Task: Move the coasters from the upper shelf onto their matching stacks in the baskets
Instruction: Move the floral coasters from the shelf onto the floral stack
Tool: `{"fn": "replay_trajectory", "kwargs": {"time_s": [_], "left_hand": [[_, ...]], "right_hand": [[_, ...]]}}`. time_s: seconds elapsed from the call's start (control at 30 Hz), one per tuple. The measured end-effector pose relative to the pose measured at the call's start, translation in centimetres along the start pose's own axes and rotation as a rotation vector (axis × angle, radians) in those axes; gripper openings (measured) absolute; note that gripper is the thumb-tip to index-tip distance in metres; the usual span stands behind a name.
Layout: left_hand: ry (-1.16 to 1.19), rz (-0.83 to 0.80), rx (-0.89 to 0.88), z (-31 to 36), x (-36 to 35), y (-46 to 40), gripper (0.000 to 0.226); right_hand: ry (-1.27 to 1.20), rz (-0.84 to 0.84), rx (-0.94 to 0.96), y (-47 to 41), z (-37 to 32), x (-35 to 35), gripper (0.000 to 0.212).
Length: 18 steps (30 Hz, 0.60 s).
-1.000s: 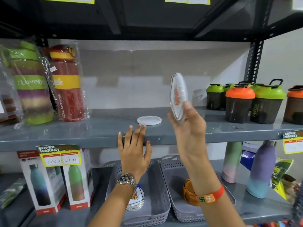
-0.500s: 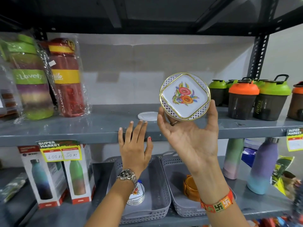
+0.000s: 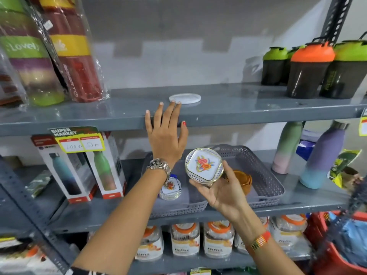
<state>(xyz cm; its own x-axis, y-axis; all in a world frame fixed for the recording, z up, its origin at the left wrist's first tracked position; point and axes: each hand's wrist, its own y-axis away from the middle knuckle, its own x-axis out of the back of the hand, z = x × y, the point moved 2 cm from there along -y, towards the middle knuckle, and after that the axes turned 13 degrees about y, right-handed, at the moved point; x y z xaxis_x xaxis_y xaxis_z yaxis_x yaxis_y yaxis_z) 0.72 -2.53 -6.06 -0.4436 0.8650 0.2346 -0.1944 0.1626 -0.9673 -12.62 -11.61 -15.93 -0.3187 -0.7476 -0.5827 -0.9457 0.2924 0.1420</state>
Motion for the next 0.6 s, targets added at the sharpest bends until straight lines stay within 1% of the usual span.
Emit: {"fn": "replay_trajectory", "kwargs": {"time_s": [0.07,0.13,0.2,0.23,0.37,0.47,0.6], "left_hand": [[-0.012,-0.001,0.003,0.0,0.0,0.0,0.046],[-0.014,-0.005,0.008,0.0,-0.1,0.0,0.046],[-0.019,-0.003,0.009,-0.1,-0.1,0.0,0.046],[-0.017,-0.001,0.005,-0.1,-0.2,0.0,0.045],[-0.025,-0.013,0.005,-0.1,-0.1,-0.1,0.046],[-0.046,-0.031,-0.01,-0.2,-0.1,0.0,0.047],[-0.057,-0.038,-0.009,-0.3,-0.1,0.0,0.048]], "right_hand": [[0.056,0.116,-0.097,-1.8,1.4,0.4,0.049],[0.123,0.23,-0.176,-4.1,2.9,1.2,0.039],[0.154,0.309,-0.232,-6.2,4.1,1.2,0.028],[0.163,0.338,-0.238,-7.1,4.5,1.2,0.026],[0.216,0.357,-0.249,-10.5,5.8,0.7,0.03],[0.286,0.356,-0.317,-12.2,6.6,0.9,0.025],[0.413,0.385,-0.431,-13.4,7.5,1.5,0.03]]}}
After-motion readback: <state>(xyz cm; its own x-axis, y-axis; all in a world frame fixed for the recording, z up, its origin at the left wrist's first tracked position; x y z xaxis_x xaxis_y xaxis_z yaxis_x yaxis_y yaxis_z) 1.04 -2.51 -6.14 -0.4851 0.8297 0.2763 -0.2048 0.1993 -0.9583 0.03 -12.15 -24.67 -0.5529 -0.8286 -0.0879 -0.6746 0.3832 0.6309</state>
